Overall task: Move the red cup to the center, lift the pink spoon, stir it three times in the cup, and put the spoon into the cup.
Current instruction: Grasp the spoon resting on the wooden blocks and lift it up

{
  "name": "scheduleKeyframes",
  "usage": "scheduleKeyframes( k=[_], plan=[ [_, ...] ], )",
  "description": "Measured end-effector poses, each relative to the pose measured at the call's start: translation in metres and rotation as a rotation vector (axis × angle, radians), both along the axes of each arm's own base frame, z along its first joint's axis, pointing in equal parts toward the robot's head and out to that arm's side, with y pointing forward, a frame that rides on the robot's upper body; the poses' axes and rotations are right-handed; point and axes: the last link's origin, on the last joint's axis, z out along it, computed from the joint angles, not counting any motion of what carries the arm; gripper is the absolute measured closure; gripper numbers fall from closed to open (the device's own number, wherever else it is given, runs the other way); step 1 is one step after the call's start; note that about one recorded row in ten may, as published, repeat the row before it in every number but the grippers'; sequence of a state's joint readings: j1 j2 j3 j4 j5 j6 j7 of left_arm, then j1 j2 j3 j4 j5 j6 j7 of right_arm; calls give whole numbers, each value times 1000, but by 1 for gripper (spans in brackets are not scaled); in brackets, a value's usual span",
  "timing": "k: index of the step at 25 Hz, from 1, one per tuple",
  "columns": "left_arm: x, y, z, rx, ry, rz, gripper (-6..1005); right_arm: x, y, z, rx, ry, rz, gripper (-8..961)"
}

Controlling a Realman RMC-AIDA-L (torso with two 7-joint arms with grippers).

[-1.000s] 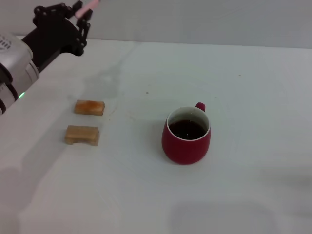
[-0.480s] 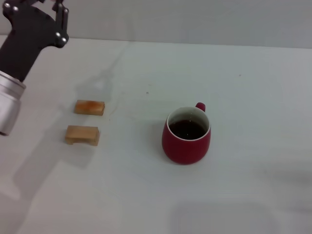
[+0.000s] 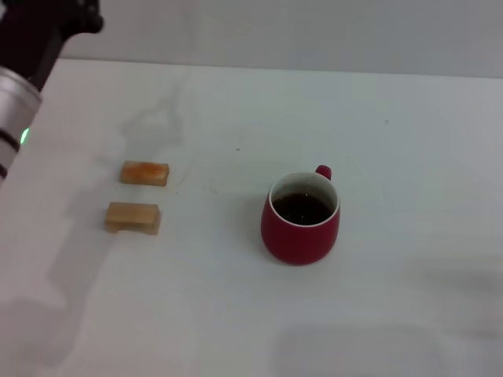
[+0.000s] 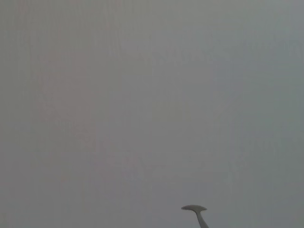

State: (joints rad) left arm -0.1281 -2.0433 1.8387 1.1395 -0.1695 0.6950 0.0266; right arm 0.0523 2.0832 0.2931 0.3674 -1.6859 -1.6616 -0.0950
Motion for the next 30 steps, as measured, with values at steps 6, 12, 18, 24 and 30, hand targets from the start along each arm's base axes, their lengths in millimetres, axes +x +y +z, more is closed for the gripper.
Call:
scheduleKeyframes(
  k=[6,12,18,24,30],
  plan=[
    [20,7,3,-149,19,69,823,2,0,1,-6,9,2,953],
    [34,6,7,-192,94,90,823,4,0,3,-9,17,7,953],
    [30,-8,0,-77,130,-23,822,5,1,3,-13,11,9,953],
    [23,-21,-11,71,318,-138,822,6,-1,3,-21,10,4,953],
    [17,-28,-28,278,475,-160,822,6,0,3,-28,38,18,953]
  ],
)
